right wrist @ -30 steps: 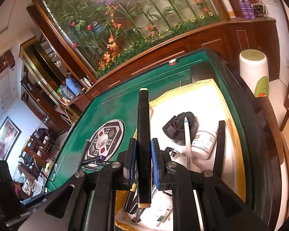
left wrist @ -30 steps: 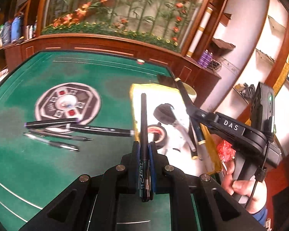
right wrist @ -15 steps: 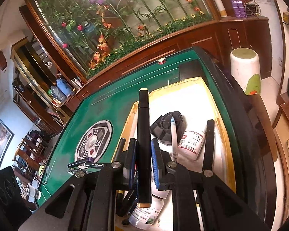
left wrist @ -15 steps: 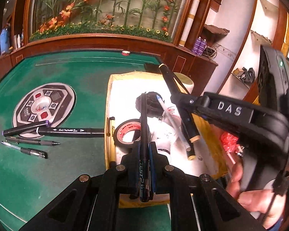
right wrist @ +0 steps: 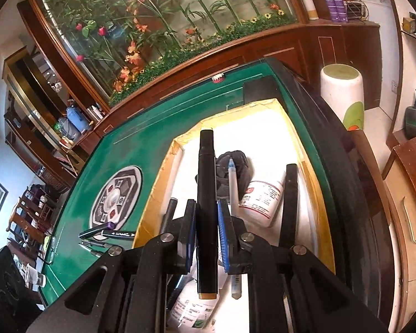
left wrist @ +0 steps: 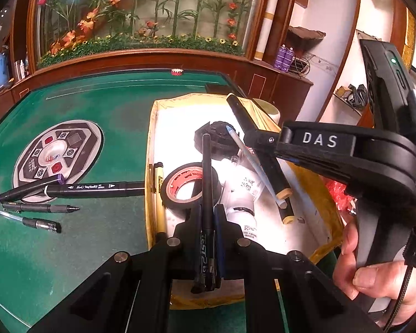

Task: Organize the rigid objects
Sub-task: 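Lower the pen and marker into the tray and open both tools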

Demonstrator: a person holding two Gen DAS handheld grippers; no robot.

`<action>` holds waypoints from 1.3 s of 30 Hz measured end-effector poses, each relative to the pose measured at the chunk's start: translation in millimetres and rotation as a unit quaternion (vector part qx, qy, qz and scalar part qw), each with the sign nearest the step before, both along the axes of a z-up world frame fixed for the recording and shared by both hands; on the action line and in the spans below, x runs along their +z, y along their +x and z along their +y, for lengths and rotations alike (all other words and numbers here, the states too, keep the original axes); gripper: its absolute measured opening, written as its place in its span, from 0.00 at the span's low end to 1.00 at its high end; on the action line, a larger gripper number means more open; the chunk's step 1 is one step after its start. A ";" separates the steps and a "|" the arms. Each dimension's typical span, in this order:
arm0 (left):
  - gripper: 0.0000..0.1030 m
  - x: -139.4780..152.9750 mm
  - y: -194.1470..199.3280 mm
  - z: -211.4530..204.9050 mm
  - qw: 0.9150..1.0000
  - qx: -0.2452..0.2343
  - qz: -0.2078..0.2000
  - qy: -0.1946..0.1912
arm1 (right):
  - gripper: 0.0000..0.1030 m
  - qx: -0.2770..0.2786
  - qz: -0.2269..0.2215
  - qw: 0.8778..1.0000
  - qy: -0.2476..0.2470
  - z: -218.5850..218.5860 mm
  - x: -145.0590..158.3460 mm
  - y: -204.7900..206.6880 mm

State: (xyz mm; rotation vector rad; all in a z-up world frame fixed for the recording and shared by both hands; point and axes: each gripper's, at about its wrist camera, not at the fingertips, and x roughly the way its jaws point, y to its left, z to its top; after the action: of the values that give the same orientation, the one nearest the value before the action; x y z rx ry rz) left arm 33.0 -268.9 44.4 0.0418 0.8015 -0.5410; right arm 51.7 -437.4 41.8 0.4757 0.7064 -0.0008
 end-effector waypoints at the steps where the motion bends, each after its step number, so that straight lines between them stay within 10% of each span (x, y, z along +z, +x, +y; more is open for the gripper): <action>1: 0.08 -1.3 -0.9 -1.1 1.000 -0.001 -0.001 0.004 | 0.14 -0.001 0.003 1.000 -0.001 -0.2 -1.2 0.7; 39: 0.08 -13.9 -12.8 -15.4 0.996 -0.002 -0.053 0.071 | 0.14 -0.011 0.030 0.999 -0.028 1.7 -13.4 7.4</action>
State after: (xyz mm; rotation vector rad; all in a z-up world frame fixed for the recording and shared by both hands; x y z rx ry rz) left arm 20.2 -284.3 30.5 0.2007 0.7349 -0.4808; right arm 59.1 -435.7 28.3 0.4305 0.7580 -0.0564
